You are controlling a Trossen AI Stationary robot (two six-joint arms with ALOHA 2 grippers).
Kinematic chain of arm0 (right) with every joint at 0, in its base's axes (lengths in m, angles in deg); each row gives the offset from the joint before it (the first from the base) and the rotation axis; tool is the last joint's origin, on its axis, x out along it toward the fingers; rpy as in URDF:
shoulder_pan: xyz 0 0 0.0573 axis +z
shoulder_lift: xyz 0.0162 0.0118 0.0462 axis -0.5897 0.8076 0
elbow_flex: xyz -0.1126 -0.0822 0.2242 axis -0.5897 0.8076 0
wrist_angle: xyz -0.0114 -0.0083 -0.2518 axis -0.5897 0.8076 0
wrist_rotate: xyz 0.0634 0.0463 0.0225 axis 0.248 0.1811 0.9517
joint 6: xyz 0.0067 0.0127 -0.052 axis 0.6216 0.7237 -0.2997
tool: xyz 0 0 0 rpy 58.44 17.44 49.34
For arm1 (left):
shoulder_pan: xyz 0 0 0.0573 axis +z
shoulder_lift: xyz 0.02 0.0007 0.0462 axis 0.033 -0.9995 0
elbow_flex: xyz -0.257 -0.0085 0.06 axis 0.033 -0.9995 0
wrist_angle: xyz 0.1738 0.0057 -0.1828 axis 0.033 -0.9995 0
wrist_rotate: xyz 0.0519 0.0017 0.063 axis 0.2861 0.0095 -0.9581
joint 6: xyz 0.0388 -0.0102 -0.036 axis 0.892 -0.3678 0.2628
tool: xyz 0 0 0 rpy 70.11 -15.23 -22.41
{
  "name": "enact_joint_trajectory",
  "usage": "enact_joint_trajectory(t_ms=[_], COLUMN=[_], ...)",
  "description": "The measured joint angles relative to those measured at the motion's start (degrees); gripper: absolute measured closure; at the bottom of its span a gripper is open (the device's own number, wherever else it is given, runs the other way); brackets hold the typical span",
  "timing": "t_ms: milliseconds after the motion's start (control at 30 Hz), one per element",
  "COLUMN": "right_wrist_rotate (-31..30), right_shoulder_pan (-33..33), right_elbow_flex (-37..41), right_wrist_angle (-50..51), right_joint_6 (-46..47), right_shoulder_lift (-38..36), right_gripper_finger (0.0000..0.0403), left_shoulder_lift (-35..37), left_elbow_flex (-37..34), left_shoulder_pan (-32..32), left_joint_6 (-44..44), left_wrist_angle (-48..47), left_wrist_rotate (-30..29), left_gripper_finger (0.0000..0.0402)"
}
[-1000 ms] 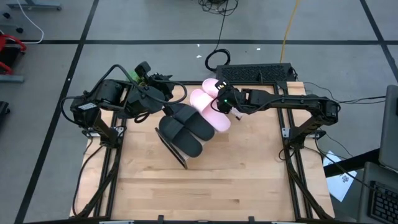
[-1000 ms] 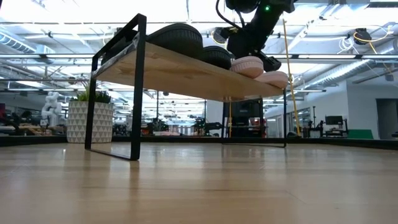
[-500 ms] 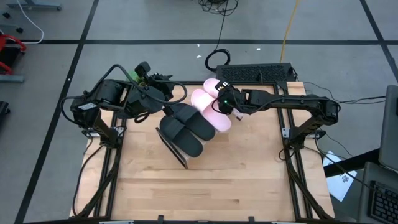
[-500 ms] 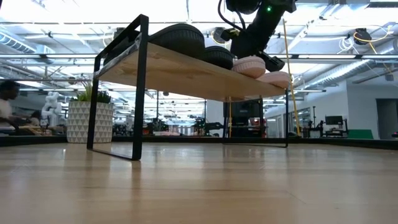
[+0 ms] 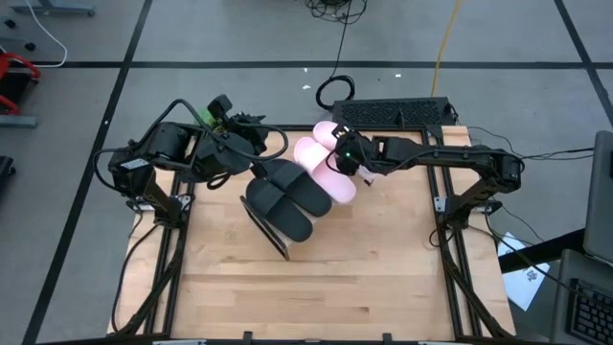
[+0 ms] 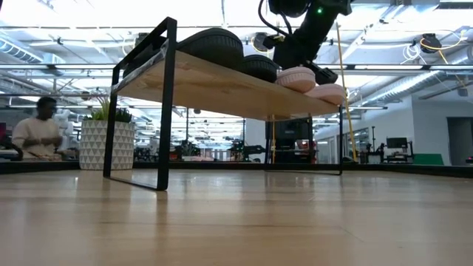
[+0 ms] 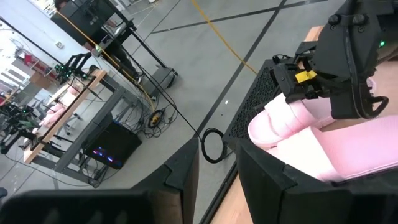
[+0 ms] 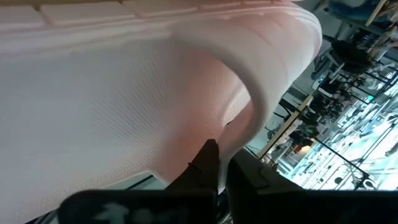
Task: Pick and place slides into the shelf
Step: Put the pink slide on the shelf
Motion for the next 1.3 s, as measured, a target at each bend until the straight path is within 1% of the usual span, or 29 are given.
enact_joint_trajectory(t_ms=[100,233,400,500,633,733,933,1133,1300], right_wrist_rotate=[0.2,-0.7,-1.0,-1.7,0.8,-0.1,-3.3,-3.3,-3.2], right_shoulder_pan=[-0.1,0.2,-0.7,-0.7,-0.2,0.1,0.1,0.2,0.2], right_elbow_flex=[0.0,0.0,0.0,0.0,0.0,0.0,0.0,0.1,0.1], right_wrist_angle=[0.2,4.4,-0.9,-0.9,3.1,4.4,1.0,-4.5,-5.0], right_joint_6=[1.5,2.9,0.1,-0.8,3.5,4.7,1.6,0.6,0.5], right_shoulder_lift=[0.5,0.7,0.7,0.7,0.9,1.2,1.2,1.4,1.4], right_gripper_finger=[0.0403,0.0403,0.0403,0.0403,0.0403,0.0403,0.0403,0.0391,0.0386], left_shoulder_lift=[0.0,0.0,0.0,0.0,0.0,0.0,0.0,0.0,0.0], left_elbow_flex=[0.0,0.0,0.0,0.0,0.0,0.0,0.0,0.0,0.0], left_shoulder_pan=[0.0,0.0,0.0,0.0,0.0,0.0,0.0,0.0,0.0], left_joint_6=[0.0,-0.1,-0.1,0.0,0.0,0.2,0.3,0.3,0.3], left_wrist_angle=[0.0,0.0,0.0,0.0,0.0,0.0,0.0,0.0,-0.1], left_wrist_rotate=[0.0,0.0,0.0,0.0,0.0,0.0,0.0,0.0,0.0], left_gripper_finger=[0.0289,0.0289,0.0289,0.0289,0.0289,0.0289,0.0289,0.0289,0.0289])
